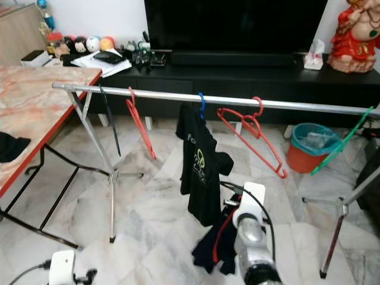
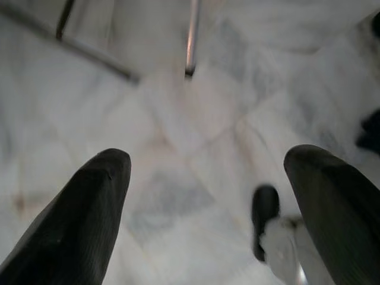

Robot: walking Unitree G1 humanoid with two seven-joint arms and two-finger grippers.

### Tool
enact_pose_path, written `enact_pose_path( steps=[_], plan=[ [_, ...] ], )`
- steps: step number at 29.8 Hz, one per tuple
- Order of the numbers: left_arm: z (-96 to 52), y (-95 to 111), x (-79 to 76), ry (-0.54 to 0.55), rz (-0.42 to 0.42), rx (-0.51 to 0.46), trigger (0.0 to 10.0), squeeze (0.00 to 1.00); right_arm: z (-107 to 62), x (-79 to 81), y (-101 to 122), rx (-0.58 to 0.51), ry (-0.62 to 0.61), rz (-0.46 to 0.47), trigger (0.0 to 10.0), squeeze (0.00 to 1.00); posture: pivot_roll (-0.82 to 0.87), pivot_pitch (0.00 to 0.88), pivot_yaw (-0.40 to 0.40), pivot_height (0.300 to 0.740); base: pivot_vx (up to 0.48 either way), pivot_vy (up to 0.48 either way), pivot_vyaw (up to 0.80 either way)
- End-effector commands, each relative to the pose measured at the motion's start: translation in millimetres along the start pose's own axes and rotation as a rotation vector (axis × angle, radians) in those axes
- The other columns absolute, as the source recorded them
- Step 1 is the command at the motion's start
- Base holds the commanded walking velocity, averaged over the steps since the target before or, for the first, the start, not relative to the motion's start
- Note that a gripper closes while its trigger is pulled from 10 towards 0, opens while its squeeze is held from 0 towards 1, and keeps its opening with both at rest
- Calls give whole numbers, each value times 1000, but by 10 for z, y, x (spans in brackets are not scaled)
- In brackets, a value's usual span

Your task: Hang hanger

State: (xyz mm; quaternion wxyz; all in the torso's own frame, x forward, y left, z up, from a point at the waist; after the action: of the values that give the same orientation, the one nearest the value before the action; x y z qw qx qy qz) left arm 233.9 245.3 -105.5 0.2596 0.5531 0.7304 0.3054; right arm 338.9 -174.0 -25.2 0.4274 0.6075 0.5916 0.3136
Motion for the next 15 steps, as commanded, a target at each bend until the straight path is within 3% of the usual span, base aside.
enact_pose_path(
  steps=[1, 2, 4, 6, 10, 15],
  plan=[
    [8, -29, -118, -55, 60, 22, 10000, 0, 22, -54, 26, -1, -12, -16, 10000, 0, 53, 0, 6, 740, 0, -262, 0],
    [11, -46, -148, -70, 111, 37, 10000, 0, 33, -9, 36, 0, 12, -91, 10000, 0, 25, 0, 16, 740, 0, -259, 0],
    [29, -1, -165, -70, 131, 31, 10000, 0, 51, 53, 164, -48, 59, -170, 10000, 0, 26, 0, 13, 740, 0, -259, 0],
    [48, 54, -163, -50, 100, 18, 10000, 0, 76, -18, 248, -72, 39, -180, 10000, 0, 11, 0, 9, 740, 0, -259, 0],
    [43, 7, -162, -10, 31, 22, 10000, 0, 74, -191, 122, -23, -30, -153, 10000, 0, 17, 0, 0, 740, 0, -258, 0],
    [28, -41, -170, -2, 23, 25, 10000, 0, 66, -139, 88, -12, -2, -184, 10000, 0, 26, 0, -22, 740, 0, -265, 0]
  ],
)
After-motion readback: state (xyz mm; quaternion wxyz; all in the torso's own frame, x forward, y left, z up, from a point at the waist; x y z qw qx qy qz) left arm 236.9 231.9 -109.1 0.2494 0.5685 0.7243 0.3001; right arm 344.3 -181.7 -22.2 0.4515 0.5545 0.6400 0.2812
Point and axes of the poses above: a point about 5 cm out from each wrist's last joint towards the gripper, its own z axis pointing out of the wrist towards the gripper, its own y axis along the axis of the wrist's last joint, x = y × z, the point moved 6 cm from there along z, pointing out of the wrist towards the gripper, and after that the axes turned 14 degrees about -z, right-handed, at the moved point
